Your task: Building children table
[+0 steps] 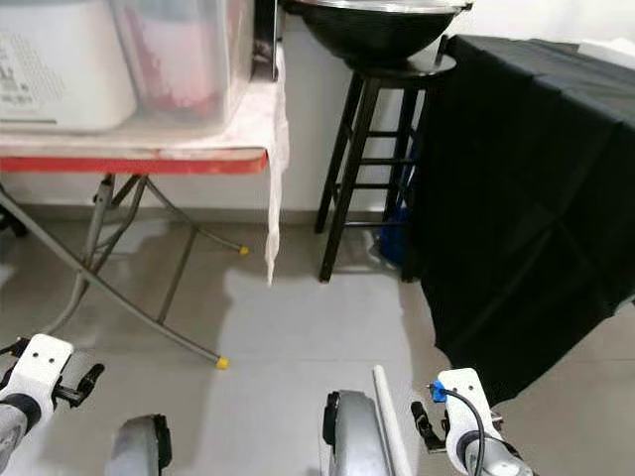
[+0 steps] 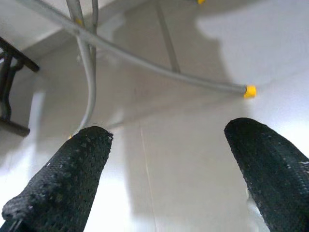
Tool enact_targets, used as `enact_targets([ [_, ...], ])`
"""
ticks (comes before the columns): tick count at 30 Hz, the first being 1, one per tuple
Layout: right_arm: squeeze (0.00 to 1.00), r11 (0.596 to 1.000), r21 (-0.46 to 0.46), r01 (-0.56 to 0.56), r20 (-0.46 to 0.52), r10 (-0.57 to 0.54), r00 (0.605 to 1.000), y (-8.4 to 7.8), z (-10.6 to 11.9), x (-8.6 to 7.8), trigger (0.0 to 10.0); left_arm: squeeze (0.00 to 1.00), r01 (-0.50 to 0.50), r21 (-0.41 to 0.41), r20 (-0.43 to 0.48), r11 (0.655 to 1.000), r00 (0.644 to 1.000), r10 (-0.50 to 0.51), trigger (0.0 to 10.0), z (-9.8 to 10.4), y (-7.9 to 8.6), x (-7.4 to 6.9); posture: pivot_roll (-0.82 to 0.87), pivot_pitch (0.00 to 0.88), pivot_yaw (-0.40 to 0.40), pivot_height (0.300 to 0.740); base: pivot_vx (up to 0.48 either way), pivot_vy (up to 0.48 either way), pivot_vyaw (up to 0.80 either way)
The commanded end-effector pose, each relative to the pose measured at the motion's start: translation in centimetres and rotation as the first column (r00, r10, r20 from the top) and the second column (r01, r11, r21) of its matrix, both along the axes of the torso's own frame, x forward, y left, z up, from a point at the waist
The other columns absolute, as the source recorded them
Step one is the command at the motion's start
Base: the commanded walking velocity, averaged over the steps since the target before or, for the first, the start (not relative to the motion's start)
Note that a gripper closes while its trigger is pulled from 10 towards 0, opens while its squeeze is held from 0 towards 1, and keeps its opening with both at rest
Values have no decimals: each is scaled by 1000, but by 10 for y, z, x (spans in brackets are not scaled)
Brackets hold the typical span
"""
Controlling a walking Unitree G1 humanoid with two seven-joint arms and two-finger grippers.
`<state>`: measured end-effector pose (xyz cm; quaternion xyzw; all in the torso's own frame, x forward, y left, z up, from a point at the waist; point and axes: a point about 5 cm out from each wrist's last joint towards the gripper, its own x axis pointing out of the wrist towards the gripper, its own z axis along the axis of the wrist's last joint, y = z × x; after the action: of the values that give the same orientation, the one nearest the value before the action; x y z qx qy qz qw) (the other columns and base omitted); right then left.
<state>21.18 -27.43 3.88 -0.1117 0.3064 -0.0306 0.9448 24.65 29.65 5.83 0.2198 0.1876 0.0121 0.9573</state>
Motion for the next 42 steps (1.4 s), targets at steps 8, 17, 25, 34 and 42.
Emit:
enact_targets([
  [8,0,1000,-9,-29,-10,29,1000,0,5,-3,10000,0,29,33,-32,999,999,-27,10000,5,10,-9,58,111,-36,376,0,0,0],
  [17,0,999,-6,-41,-35,41,999,0,3,-9,10000,0,57,62,-56,996,997,-53,10000,12,19,-16,72,184,-27,346,0,0,0],
  [25,0,999,14,-52,-48,52,997,10,-5,-4,10000,0,90,85,-103,992,991,-81,10000,17,27,-24,88,244,-13,311,0,0,0],
  [34,0,998,43,-47,-70,50,996,18,-19,-8,10000,0,82,82,-182,993,981,-66,10000,13,36,-50,116,304,4,300,0,0,0],
  [42,0,997,52,-49,-96,54,994,22,-34,-9,10000,0,55,103,-242,993,970,-28,10000,14,50,-72,145,347,14,300,0,0,0],
])
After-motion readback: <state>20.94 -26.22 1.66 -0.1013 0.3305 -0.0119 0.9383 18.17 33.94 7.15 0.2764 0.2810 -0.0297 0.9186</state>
